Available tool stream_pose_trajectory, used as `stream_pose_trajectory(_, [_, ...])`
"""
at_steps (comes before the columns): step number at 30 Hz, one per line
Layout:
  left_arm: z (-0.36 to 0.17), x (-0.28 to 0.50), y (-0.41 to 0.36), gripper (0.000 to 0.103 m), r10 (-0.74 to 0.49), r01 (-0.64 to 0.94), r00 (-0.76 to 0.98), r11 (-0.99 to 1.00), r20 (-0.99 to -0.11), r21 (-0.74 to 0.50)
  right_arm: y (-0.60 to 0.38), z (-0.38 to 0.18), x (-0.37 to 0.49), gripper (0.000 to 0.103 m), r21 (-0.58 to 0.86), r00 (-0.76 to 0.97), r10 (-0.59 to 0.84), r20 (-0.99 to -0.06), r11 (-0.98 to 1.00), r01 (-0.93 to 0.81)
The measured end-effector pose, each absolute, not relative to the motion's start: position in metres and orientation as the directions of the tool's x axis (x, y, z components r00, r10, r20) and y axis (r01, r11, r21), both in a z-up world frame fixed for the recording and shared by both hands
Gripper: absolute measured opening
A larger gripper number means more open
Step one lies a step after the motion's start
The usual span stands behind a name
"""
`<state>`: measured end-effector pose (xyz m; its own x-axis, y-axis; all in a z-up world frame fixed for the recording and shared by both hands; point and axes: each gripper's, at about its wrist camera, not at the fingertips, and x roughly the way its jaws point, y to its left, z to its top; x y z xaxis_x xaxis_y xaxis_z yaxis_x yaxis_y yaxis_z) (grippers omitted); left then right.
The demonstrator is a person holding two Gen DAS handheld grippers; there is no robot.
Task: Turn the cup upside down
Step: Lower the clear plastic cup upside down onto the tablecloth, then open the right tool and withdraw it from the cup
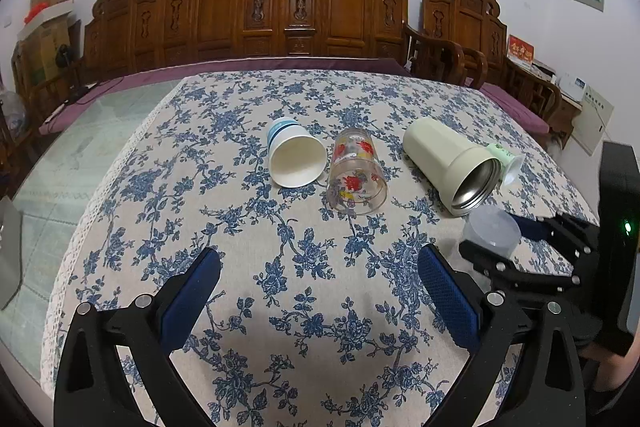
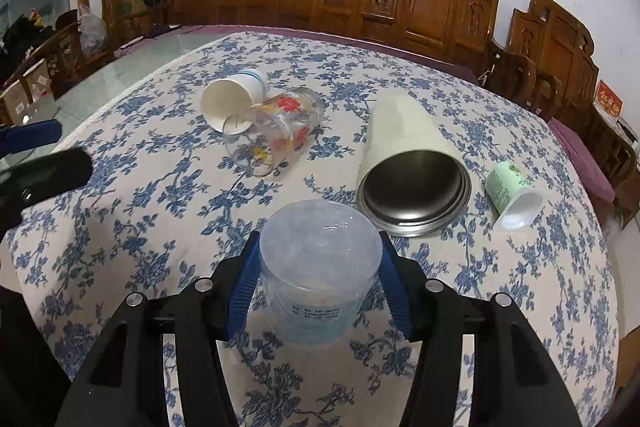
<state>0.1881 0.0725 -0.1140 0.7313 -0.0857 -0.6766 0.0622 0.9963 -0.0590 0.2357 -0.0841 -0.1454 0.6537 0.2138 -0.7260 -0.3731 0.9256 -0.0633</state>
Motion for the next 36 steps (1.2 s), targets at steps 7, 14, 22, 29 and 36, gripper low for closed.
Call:
stream_pose_trajectory(7, [-0.114, 0.188, 0.072, 0.095, -0.084, 0.065, 0.731, 0.996, -0.677, -0.053, -0.088, -0.149, 0.223, 0.058, -0.020, 0.648, 0.243, -0.722, 0.928, -0.371])
stream_pose_trajectory(14, [-0.113, 0.185, 0.069, 0.095, -0.077, 0.064, 0.733, 0.997, -0.675, -0.044, -0.105, -0.141, 0.215, 0.071, 0.063, 0.647, 0.285, -0.707, 0.937, -0.344])
stream_pose_trajectory(22, [-0.117, 0.174, 0.059, 0.095, -0.043, 0.056, 0.729, 0.998, -0.683, -0.004, -0.135, -0.127, 0.186, 0.091, 0.118, 0.675, 0.300, -0.673, 0.946, -0.303])
stream_pose_trajectory(29, [-0.119, 0.150, 0.048, 0.095, -0.015, 0.040, 0.705, 0.999, -0.709, 0.018, -0.157, -0.120, 0.161, 0.100, 0.147, 0.682, 0.299, -0.668, 0.951, -0.273])
stream_pose_trajectory(36, [-0.120, 0.127, 0.038, 0.095, 0.012, 0.017, 0.687, 0.999, -0.726, 0.033, -0.171, -0.111, 0.138, 0.100, 0.156, 0.695, 0.294, -0.656, 0.954, -0.256])
